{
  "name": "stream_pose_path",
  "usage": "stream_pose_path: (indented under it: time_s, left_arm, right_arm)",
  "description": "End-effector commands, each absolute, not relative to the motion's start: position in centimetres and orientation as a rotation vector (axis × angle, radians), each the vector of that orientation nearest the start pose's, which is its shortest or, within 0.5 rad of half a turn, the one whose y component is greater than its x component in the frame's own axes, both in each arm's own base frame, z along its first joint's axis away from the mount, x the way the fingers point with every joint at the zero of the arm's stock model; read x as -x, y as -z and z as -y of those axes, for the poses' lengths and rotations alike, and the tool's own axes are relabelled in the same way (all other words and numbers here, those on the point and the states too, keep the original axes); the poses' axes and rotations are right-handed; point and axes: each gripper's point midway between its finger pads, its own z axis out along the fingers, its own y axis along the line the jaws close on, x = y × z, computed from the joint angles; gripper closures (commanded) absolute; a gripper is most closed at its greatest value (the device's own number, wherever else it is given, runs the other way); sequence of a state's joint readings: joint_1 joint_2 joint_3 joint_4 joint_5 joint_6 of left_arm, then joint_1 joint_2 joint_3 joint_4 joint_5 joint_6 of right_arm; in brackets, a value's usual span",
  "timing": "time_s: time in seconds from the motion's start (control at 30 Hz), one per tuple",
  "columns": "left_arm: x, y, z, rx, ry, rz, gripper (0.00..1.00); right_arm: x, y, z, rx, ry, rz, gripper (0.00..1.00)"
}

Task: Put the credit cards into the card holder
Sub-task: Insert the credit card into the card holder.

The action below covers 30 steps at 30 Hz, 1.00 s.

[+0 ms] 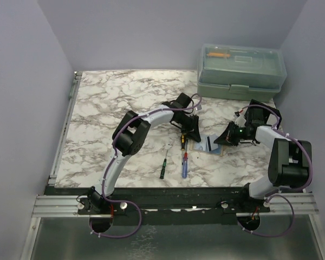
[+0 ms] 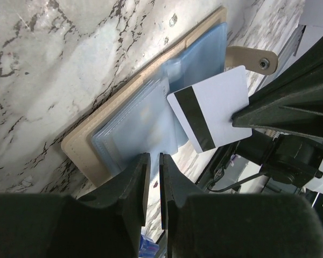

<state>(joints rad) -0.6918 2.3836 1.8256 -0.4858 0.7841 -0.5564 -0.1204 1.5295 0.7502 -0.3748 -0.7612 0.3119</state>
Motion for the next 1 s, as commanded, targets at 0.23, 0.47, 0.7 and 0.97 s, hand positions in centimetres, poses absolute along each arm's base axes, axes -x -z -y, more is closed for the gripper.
stream_pose_path:
  time_s: [0.23, 0.47, 0.7, 0.97]
  left_arm:
    - [-30.0, 1.4, 40.8, -0.498, 1.185, -2.96, 0.8]
    - [-29.9, 1.4, 40.7, -0.498, 1.188, -2.963, 0.8]
    - [-29.8, 1.2, 40.8, -0.497, 1.199, -2.964, 0.8]
    - [-29.5, 1.0, 41.1, -0.501, 1.216, -2.963, 0.81]
  right_arm:
    - [-27.8, -4.4, -10.3, -0.332, -1.15, -2.591, 1.0]
    - [-28.5, -3.2, -9.6, -0.36, -1.078, -2.589, 0.99]
    - [-28.7, -2.0, -9.4, -0.371, -1.045, -2.574, 0.96]
    - [-28.5, -0.8, -9.5, -0.431, -1.036, -2.558, 0.92]
